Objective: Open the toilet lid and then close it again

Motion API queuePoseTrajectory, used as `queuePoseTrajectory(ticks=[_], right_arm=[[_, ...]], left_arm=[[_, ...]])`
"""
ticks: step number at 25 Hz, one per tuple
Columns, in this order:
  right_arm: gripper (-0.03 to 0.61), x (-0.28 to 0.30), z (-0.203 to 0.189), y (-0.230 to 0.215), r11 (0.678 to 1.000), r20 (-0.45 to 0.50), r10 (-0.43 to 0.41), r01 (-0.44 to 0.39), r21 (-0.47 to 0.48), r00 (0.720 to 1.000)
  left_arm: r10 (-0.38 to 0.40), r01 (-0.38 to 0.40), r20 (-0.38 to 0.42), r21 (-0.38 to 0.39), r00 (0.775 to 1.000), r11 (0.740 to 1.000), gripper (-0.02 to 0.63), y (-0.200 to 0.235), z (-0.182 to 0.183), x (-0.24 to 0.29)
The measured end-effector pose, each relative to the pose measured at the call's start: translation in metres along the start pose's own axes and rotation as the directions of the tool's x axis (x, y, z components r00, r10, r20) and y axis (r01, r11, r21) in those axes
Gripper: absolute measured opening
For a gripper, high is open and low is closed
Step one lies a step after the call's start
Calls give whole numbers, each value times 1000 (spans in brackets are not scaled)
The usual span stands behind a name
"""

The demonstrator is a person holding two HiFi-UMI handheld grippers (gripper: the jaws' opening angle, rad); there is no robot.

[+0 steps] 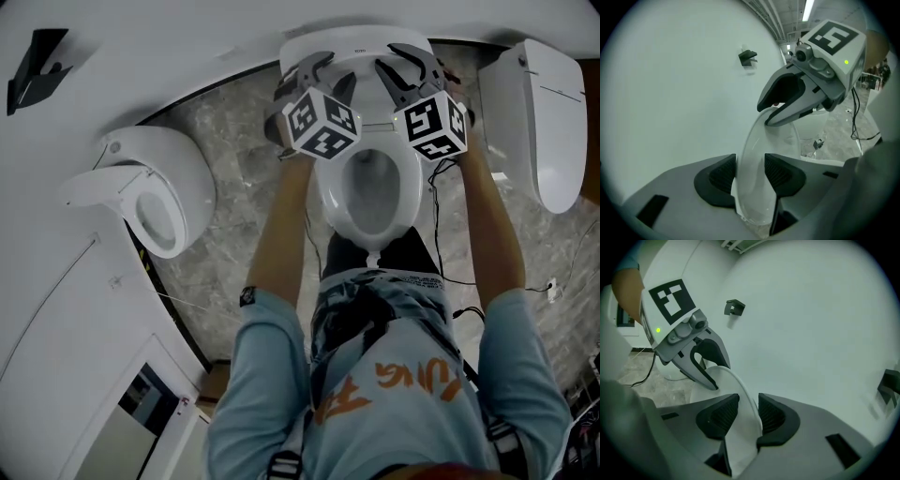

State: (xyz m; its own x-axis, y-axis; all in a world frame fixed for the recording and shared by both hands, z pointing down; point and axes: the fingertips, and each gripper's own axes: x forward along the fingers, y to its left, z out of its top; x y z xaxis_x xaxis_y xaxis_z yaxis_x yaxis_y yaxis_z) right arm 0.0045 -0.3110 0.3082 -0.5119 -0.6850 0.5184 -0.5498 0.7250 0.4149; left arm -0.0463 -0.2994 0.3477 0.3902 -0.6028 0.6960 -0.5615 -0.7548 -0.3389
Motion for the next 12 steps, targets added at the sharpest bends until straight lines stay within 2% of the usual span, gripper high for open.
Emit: queuePoseTrajectory(ticks=[1, 3, 7, 12], right_arm=[[145, -1, -1, 1, 999, -6, 23, -23, -22, 1000], [125, -4, -3, 3, 993, -42, 80, -83, -82, 996], [110, -10, -4, 10, 976, -107, 153, -167, -138, 982], [97, -25, -4, 20, 957, -144, 217, -240, -161, 965]], left_arm=[[14, -13, -6, 31, 1000, 999, 189, -1, 0, 0], [21, -20, -13, 82, 1000, 996, 187, -5, 0, -1], [-25, 25, 5, 25, 1000, 999, 158, -9, 0, -8], [-57, 57, -13, 26, 998, 998, 144, -21, 0, -20]])
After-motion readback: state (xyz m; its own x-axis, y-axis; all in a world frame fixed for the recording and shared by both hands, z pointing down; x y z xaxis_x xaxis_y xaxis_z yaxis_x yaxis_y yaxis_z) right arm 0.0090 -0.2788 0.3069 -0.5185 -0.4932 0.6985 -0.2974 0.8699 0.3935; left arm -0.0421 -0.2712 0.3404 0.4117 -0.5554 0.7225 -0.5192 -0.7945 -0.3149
